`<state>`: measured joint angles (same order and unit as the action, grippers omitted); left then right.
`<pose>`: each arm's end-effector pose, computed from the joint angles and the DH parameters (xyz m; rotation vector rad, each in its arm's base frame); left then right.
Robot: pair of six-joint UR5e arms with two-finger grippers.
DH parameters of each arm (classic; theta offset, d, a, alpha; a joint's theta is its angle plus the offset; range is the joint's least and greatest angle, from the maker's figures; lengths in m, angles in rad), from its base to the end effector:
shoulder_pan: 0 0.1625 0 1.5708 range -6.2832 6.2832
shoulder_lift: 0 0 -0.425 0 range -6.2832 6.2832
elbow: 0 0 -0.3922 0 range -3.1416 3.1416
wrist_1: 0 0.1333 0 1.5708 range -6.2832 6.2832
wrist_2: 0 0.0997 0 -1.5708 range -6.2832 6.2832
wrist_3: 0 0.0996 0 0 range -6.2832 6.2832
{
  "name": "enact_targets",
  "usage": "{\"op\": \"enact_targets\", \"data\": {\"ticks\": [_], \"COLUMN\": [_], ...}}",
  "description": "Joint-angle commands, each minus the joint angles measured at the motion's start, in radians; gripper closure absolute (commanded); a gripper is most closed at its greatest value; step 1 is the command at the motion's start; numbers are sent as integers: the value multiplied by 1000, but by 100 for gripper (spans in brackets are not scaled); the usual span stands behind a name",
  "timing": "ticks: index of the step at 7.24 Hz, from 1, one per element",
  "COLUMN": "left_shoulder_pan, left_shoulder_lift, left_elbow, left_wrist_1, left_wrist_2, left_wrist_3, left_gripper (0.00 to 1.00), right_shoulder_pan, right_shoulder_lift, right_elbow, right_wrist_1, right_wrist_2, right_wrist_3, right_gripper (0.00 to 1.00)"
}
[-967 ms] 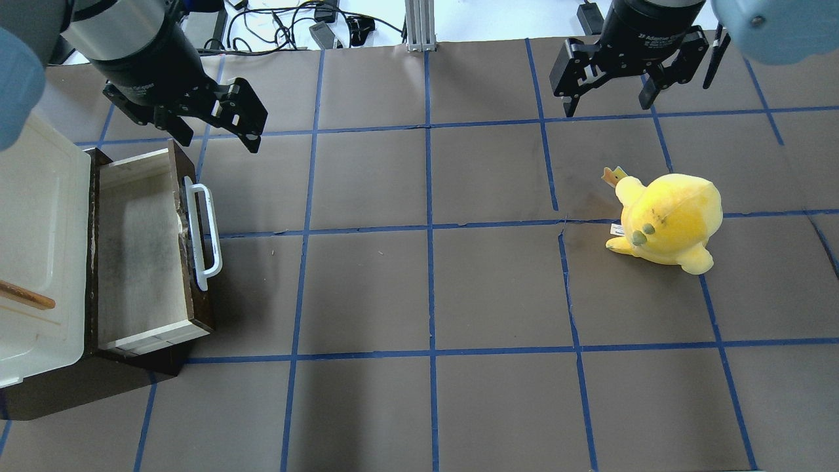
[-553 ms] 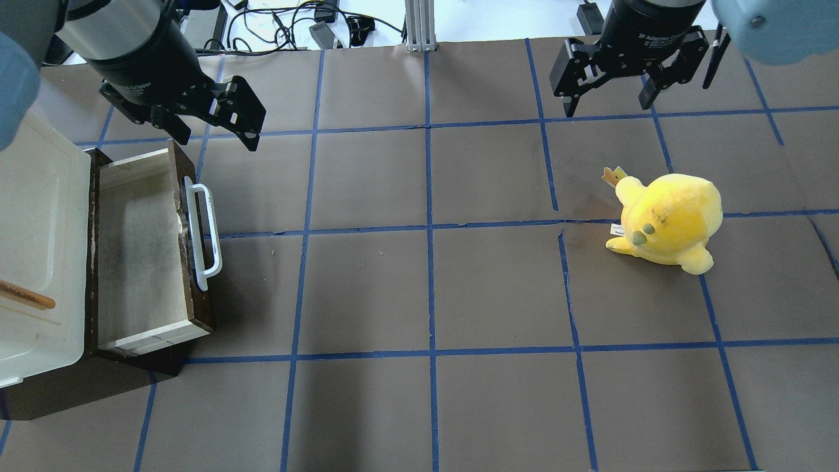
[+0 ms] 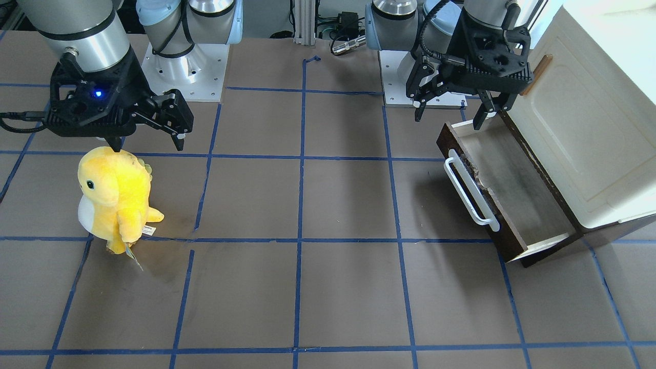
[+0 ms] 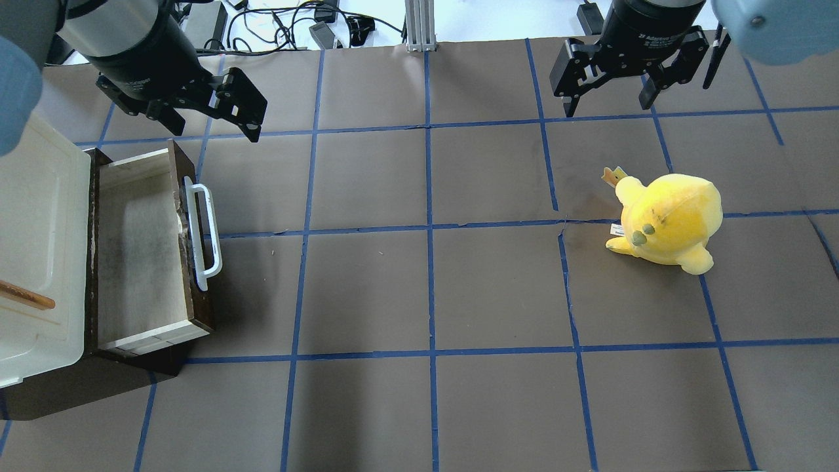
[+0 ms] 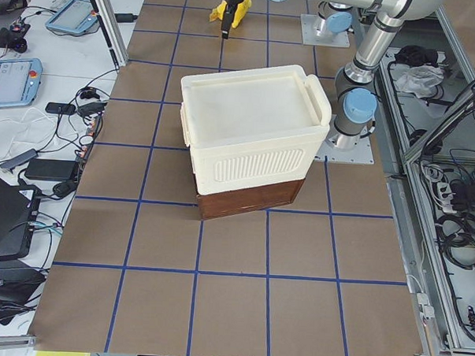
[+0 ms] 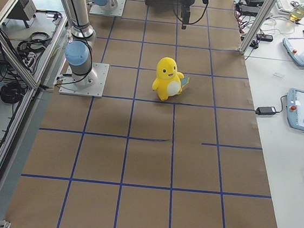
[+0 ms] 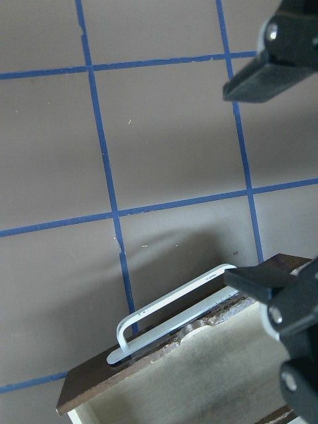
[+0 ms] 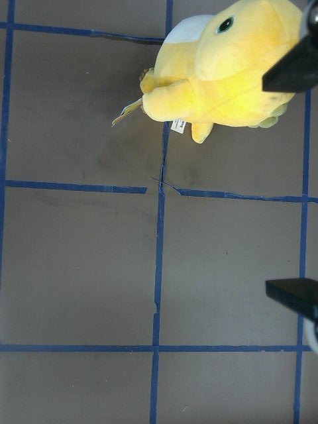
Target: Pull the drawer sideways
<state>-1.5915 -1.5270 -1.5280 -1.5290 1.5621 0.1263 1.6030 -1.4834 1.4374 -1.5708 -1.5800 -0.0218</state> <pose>-0.1442 -0.4809 0.5350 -0.2310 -3.1247 0.2018 0.1495 -0.5285 0.5090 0.0842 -3.1307 0.0721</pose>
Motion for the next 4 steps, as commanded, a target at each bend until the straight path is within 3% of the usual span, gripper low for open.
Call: {"op": "enact_targets", "data": {"ticks": [1, 4], "left_shoulder_pan": [-1, -1], "left_shoulder_lift": [-1, 1], "left_elbow": [0, 2], "left_wrist_1": [1, 1], "left_wrist_2": [-1, -1], "left_wrist_3": [-14, -66], "left_gripper": [0, 0], "right_shoulder_pan": [0, 0], "right_shoulder_lift": [0, 0], "right_elbow": [0, 0], "right_wrist_1": [0, 0], "right_wrist_2": [0, 0], "right_wrist_3": [0, 0], "right_gripper": [0, 0]}}
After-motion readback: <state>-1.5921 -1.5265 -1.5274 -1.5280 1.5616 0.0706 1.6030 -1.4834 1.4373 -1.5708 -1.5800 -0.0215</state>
